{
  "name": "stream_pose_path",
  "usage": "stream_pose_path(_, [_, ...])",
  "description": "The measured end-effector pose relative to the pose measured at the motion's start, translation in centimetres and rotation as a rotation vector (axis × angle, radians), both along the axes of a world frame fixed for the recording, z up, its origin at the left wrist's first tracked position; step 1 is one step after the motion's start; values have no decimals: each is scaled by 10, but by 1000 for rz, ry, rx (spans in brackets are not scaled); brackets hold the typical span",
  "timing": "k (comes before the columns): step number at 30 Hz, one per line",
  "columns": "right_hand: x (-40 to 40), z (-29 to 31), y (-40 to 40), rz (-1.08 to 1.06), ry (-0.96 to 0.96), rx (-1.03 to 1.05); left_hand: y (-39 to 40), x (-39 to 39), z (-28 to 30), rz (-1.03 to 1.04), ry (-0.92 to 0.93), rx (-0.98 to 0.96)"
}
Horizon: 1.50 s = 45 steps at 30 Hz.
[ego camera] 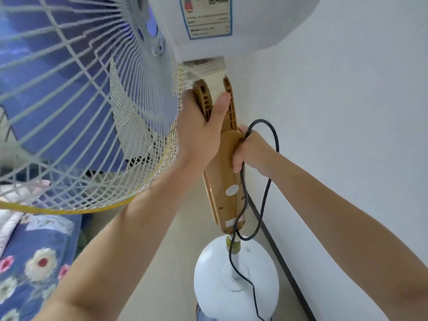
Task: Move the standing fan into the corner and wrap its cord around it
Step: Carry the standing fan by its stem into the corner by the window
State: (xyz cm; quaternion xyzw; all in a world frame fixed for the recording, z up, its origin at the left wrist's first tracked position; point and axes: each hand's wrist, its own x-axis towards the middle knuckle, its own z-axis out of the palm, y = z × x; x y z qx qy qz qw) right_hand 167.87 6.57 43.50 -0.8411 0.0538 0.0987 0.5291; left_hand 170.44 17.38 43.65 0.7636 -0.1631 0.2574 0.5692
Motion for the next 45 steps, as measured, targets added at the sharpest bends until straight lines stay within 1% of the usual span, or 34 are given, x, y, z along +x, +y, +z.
stream_pose_path(1, [35,0,3,1,-6,14,3,34,3,-10,6,-6])
stream_pose_path(5, [119,-1,9,-11,-15,-5,10,120,3,-21,2,-18])
stream_pose_path(6, [163,-2,9,-25,-11,5,10,164,4,-24,14,-15])
stream_pose_path(8, [193,-2,9,-27,-24,-24,10,193,3,-32,-13,6])
stream_pose_path(9, [226,-2,9,-17,-37,-21,11,224,6,-31,-1,8])
stream_pose_path(11, [279,-5,8,-20,-51,-15,9,272,9,-14,-32,13])
stream_pose_path(15, [367,-5,7,-39,-77,11,6,354,12,-19,-43,8])
stream_pose_path(22, [521,-24,13,-40,-85,21,12,511,-12,-20,-87,36])
stream_pose_path(25, [587,-39,15,-65,-70,-4,17,580,-28,-30,-48,78])
stream_pose_path(29, [655,-60,14,-66,-29,-29,18,655,-51,-81,12,112])
stream_pose_path(31, [698,-74,7,-102,14,-48,11,697,-64,-126,85,136])
stream_pose_path(34, [731,-91,-2,-101,55,-75,4,729,-77,-187,122,159])
stream_pose_path(37, [763,-112,-14,-117,93,-85,-7,761,-95,-185,154,196])
stream_pose_path(41, [789,-133,-29,-141,115,-76,-23,787,-112,-184,204,249])
stream_pose_path(45, [808,-144,-38,-131,116,-78,-31,804,-118,-193,228,244])
